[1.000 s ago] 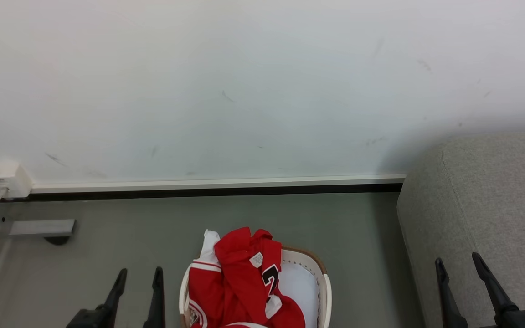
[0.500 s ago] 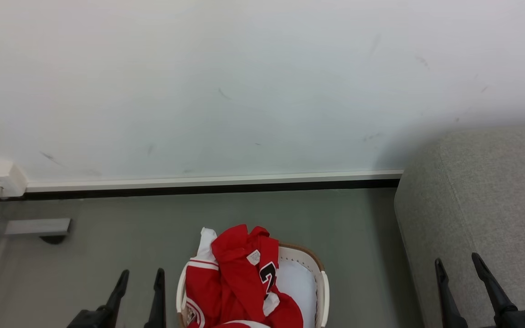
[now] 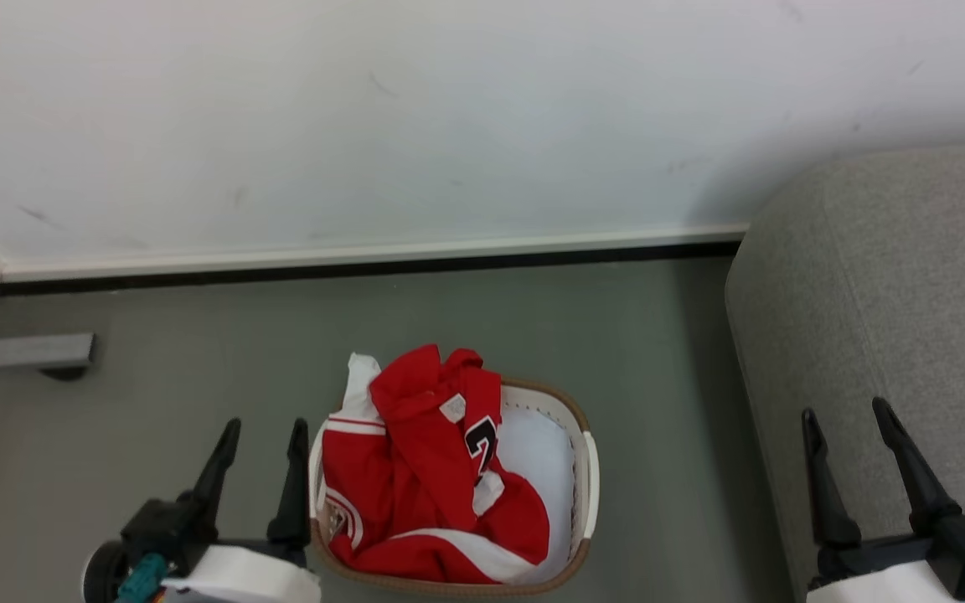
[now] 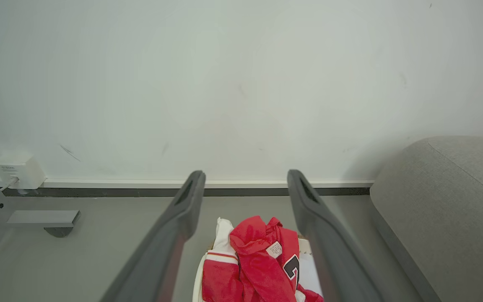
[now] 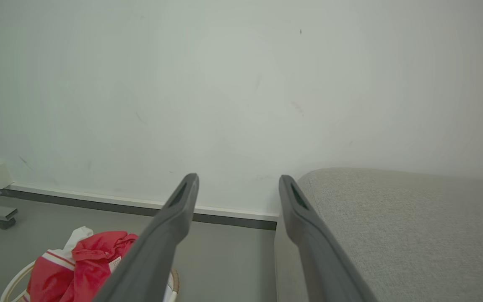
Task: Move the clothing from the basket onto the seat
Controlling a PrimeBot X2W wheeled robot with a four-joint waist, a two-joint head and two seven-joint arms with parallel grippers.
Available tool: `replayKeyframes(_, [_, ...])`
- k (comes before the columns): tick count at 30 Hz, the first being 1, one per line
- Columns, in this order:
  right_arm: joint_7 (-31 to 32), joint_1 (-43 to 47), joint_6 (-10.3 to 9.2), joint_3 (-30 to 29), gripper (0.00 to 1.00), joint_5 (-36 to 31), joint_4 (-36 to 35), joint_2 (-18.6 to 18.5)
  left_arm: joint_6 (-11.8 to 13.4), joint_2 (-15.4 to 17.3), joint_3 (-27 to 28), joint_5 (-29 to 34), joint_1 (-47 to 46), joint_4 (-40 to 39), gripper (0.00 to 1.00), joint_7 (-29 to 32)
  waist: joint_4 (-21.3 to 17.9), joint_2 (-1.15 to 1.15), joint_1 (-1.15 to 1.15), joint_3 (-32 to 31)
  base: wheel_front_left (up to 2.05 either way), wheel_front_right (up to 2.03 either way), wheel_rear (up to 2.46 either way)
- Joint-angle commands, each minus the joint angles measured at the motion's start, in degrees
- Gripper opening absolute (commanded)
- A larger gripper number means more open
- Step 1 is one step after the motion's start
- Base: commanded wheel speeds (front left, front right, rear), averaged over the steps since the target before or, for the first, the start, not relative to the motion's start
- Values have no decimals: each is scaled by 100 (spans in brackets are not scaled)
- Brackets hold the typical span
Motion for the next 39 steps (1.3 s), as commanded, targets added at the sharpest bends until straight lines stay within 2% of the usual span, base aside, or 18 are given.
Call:
replayKeyframes(1, [-1,-170,-12,23,100,35,-52,1,-28,37,-6,99,-186,-20,100,-4,-83,0,0,531,0,0,0])
replayKeyframes(9, [-1,-1131,-12,192,100,81,-242,1,-215,107,-205,262,-1294,79,100,-4,-259,0,0,2094,0,0,0])
replayKeyframes(19, [-1,-2058,-12,325,100,353,-403,3,-288,392,-863,298,-2556,1027,100,-4,-557,0,0,3510,0,0,0])
replayKeyframes(28, [-1,-2310,-12,482,100,698,-437,3,-185,680,-819,358,-3272,2127,100,96,-894,0,0,4030,0,0,0])
replayKeyframes(39, [-1,-2370,-12,556,100,968,-417,2,-236,844,-975,181,-3425,2533,100,579,-1137,0,0,4177,0,0,0])
